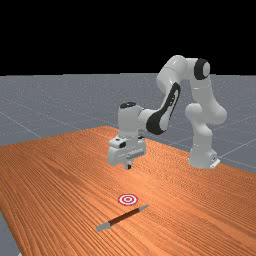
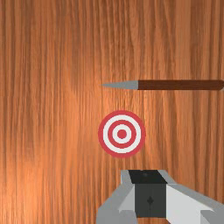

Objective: Pick up the pen and put it to the marker

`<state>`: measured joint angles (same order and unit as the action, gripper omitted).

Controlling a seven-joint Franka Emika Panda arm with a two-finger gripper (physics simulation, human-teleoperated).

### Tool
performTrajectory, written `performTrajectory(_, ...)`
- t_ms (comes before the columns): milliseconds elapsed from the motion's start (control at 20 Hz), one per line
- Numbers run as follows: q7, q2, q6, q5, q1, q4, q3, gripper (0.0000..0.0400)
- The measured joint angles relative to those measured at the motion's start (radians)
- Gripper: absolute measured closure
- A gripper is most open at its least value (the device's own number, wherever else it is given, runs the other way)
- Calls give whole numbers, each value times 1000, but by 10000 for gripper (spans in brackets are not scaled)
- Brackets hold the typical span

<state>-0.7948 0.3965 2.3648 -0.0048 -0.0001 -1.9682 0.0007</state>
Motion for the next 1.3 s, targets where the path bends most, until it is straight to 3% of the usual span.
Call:
performTrajectory(150,-17,2,-1,35,-13,1,13,400)
performTrajectory(250,38,5,0,7,6,4,-5,400)
performTrajectory(350,14,32,-89,5,2,64,0,400)
performTrajectory(450,14,8,-70,5,2,41,0,400)
performTrajectory(550,57,-24,-80,-45,22,33,-18,400)
performTrajectory(600,19,-55,-50,-1,4,7,-3,400)
performTrajectory(650,48,-57,-122,-36,17,45,-13,400)
performTrajectory(800,39,-91,-170,-3,8,66,-5,400)
performTrajectory(1050,21,97,-359,-3,7,390,-3,400)
performTrajectory(1100,51,134,-323,1,10,438,-7,400)
performTrajectory(1300,37,383,-492,-27,19,855,-18,400)
